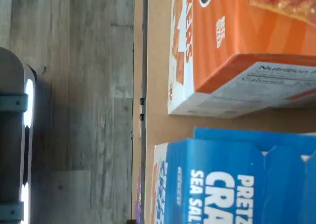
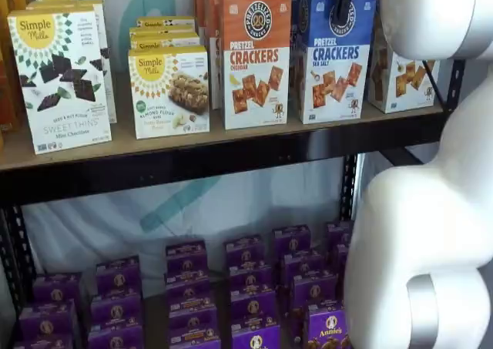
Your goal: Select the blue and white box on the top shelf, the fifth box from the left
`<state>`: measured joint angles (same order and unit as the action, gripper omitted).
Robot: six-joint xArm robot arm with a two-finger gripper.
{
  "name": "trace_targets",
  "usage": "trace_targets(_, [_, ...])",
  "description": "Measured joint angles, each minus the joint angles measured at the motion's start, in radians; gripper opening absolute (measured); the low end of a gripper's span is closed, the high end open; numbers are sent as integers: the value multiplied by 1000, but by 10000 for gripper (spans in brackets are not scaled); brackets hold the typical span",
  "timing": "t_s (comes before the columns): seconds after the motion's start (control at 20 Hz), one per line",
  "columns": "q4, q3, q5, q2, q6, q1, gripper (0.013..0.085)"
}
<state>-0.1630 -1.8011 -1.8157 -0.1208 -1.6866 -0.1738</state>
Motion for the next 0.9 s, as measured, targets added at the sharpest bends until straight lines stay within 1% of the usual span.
trace_targets(0.35, [12, 16, 8, -7, 2, 8, 850])
trace_targets(0.45, [12, 22, 12, -10, 2, 8, 770])
trace_targets(0.5, [12, 23, 13, -11, 2, 8, 770])
trace_targets(0.6, [10, 26, 15, -13, 1, 6, 690])
trace_targets(0.9, [8, 34, 19, -20, -1, 3, 690])
